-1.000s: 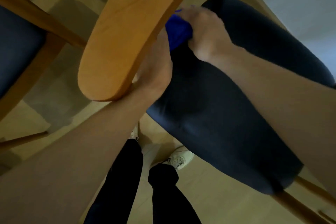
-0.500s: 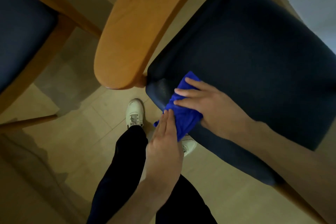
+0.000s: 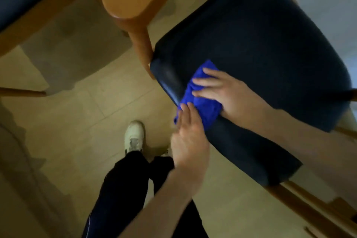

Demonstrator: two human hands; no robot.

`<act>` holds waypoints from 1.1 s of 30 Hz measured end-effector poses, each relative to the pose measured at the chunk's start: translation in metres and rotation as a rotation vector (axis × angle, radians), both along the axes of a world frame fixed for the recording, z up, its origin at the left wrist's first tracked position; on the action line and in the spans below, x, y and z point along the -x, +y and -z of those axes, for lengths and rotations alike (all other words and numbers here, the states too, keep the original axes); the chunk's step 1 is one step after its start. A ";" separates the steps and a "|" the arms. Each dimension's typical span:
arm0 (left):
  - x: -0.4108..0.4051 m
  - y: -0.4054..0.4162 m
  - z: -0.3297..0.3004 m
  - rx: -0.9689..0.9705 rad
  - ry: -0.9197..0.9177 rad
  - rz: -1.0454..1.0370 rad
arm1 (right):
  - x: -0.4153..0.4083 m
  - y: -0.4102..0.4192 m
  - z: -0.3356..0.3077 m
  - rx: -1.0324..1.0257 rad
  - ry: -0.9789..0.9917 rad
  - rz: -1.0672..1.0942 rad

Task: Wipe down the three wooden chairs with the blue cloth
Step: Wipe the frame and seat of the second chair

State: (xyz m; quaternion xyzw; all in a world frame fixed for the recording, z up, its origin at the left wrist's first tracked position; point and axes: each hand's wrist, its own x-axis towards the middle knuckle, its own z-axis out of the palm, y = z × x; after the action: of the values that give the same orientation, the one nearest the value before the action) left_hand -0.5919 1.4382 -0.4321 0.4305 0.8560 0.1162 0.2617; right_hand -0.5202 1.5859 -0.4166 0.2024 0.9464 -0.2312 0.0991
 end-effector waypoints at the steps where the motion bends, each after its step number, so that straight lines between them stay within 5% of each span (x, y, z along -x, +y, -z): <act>1: -0.016 -0.011 -0.003 0.004 -0.037 0.043 | -0.024 -0.009 -0.002 -0.003 -0.045 -0.024; 5: -0.007 -0.021 -0.024 -0.002 -0.162 0.135 | -0.046 -0.016 -0.015 0.056 -0.159 -0.045; 9: 0.083 0.010 -0.023 -0.097 -0.066 -0.121 | 0.060 0.005 -0.008 0.055 0.107 0.087; 13: 0.135 0.036 -0.002 -0.092 0.040 -0.184 | 0.133 0.011 0.007 -0.026 0.123 0.208; 19: 0.029 -0.016 0.020 -0.079 0.064 0.005 | 0.012 -0.028 0.011 0.053 0.118 0.221; 25: -0.094 -0.052 -0.018 0.118 -0.373 0.298 | -0.148 -0.080 -0.020 0.107 -0.224 0.254; 29: -0.061 -0.041 -0.028 0.027 -0.319 0.248 | -0.125 -0.068 -0.017 0.079 -0.153 0.271; 33: 0.010 -0.020 -0.022 -0.235 -0.170 0.039 | -0.024 -0.042 -0.008 0.014 0.156 0.370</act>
State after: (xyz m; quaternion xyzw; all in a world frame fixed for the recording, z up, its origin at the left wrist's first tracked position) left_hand -0.6015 1.4185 -0.4096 0.4635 0.8027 0.2464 0.2831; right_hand -0.4960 1.5434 -0.4086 0.3536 0.8964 -0.2668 -0.0171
